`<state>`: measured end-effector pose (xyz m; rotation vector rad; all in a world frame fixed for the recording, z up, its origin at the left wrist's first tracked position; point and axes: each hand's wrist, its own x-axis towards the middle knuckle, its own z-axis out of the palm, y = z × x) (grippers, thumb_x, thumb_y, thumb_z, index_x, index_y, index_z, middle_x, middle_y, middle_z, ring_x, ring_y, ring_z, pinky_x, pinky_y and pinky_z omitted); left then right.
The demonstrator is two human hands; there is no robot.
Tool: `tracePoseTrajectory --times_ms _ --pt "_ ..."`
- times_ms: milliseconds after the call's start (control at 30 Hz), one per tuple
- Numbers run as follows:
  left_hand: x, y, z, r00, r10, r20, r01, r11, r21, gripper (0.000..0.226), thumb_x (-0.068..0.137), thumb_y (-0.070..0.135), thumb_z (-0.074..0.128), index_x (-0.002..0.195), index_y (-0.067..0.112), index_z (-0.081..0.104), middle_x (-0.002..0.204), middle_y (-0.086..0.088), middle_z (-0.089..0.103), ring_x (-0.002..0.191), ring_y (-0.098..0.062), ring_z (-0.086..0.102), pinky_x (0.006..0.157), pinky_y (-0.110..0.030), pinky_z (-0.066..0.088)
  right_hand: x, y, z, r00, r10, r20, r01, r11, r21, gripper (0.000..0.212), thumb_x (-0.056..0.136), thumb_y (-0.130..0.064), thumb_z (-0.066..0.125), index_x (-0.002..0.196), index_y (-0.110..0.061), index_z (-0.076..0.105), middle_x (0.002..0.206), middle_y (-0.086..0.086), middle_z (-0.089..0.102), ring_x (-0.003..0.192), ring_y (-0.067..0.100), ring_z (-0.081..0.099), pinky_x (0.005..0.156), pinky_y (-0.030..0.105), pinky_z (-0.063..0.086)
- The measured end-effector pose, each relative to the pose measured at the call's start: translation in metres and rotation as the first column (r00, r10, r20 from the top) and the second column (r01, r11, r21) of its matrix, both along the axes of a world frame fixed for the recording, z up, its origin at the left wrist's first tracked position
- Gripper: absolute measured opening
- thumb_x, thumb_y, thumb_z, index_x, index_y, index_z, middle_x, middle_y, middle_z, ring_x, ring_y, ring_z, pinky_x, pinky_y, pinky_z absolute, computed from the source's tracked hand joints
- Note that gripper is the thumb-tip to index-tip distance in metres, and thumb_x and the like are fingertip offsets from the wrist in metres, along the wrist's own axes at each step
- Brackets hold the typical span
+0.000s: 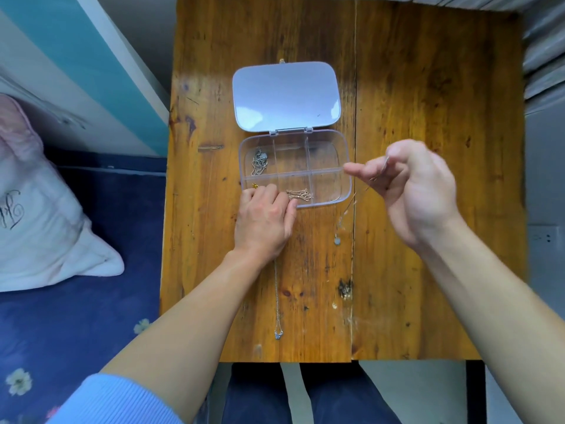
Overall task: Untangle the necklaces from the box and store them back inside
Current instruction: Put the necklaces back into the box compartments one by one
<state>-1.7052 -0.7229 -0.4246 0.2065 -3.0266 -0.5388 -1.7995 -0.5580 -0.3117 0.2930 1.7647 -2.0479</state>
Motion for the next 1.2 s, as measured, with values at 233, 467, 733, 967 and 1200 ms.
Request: tracePoseTrajectory --times_ms 233,467,733,967,1200 --pt "0.0 0.0 -0.003 1.0 0.003 -0.019 -0.003 1.0 -0.007 0.036 0.096 0.029 0.044 0.074 0.008 0.064 0.074 -0.009 0.058 0.071 -0.029 0.053 0.077 -0.042 0.041 -0.041 -0.025 0.049 0.985 -0.086 0.151 0.116 0.972 -0.203 0.031 0.093 -0.016 0.036 0.063 -0.02 0.033 0.05 -0.008 0.026 0.044 0.009 0.024 0.043 0.022 0.031" --pt "0.0 0.001 -0.003 0.999 0.014 -0.043 -0.014 1.0 -0.005 0.036 0.096 0.029 0.044 0.073 0.009 0.063 0.073 -0.009 0.057 0.069 -0.03 0.053 0.077 -0.041 0.041 -0.056 -0.034 0.065 0.988 -0.06 0.145 0.103 0.947 -0.305 0.03 0.093 -0.017 0.036 0.063 -0.02 0.034 0.05 -0.008 0.026 0.044 0.009 0.021 0.042 0.022 0.025" --pt "-0.001 0.0 -0.002 1.0 0.013 -0.021 -0.013 1.0 0.005 0.036 0.095 0.029 0.043 0.075 0.009 0.065 0.074 -0.008 0.058 0.07 -0.029 0.054 0.078 -0.042 0.043 -0.064 -0.054 0.019 0.976 -0.123 0.181 0.148 0.98 -0.135 0.03 0.091 -0.015 0.041 0.061 -0.018 0.038 0.048 -0.006 0.033 0.042 0.01 0.029 0.043 0.023 0.032" --pt "0.0 0.001 -0.002 1.0 0.015 -0.017 -0.015 1.0 -0.003 0.036 0.096 0.029 0.043 0.074 0.009 0.064 0.074 -0.008 0.058 0.07 -0.029 0.054 0.077 -0.042 0.042 -0.072 -0.053 0.012 0.97 -0.165 0.178 0.192 0.971 -0.144 0.027 0.091 -0.015 0.04 0.064 -0.017 0.039 0.051 -0.005 0.034 0.044 0.011 0.029 0.045 0.023 0.034" --pt "-0.001 0.001 -0.001 1.0 0.017 -0.005 -0.017 1.0 0.002 0.036 0.096 0.029 0.043 0.074 0.009 0.064 0.074 -0.008 0.058 0.07 -0.029 0.054 0.078 -0.041 0.042 -0.079 -0.05 0.028 0.982 -0.166 0.09 0.182 0.958 -0.22 0.028 0.09 -0.016 0.041 0.062 -0.018 0.038 0.054 -0.004 0.034 0.048 0.012 0.028 0.048 0.025 0.032"
